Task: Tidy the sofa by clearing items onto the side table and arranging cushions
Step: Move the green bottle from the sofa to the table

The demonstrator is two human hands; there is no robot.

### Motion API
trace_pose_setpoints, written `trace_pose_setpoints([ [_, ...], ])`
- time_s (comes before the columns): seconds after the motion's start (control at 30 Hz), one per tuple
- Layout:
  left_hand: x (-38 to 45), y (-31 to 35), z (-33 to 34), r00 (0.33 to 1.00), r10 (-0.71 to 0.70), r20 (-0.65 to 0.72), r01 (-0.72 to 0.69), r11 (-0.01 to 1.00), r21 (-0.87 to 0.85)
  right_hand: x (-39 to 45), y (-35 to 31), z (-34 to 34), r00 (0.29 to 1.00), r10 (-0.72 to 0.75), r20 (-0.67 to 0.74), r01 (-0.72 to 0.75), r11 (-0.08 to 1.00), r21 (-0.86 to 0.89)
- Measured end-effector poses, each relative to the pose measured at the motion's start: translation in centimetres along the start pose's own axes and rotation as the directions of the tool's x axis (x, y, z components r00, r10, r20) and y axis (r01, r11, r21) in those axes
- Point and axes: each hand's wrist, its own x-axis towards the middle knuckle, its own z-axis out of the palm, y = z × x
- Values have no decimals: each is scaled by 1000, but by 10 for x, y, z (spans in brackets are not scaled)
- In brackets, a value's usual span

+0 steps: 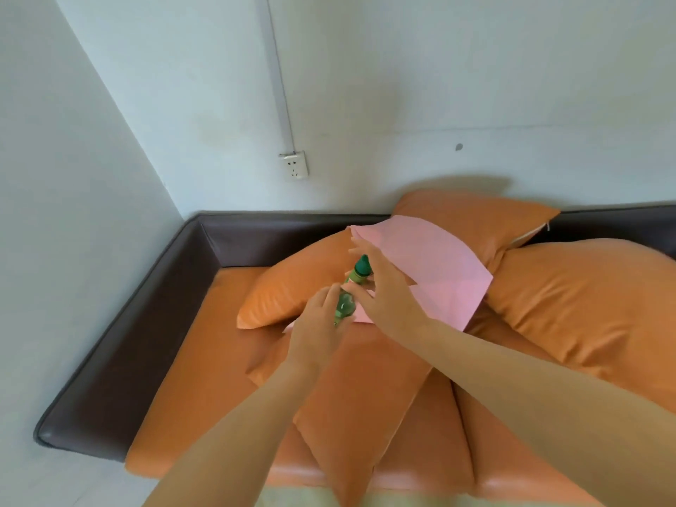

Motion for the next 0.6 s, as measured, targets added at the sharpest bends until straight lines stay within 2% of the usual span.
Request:
trace_pose_setpoints([
  [0.13,-2,68,29,1000,-16,5,16,999,-40,-27,11,-58,992,122,-45,-119,991,60],
  [0.3,-6,153,78,997,52,50,-48,995,-88,-76,36,-145,989,130,-73,-125,990,62],
  [0.6,-4,334,185,978,147,148,-137,987,-80,-170,99,-325,984,147,-103,-157,983,-93],
])
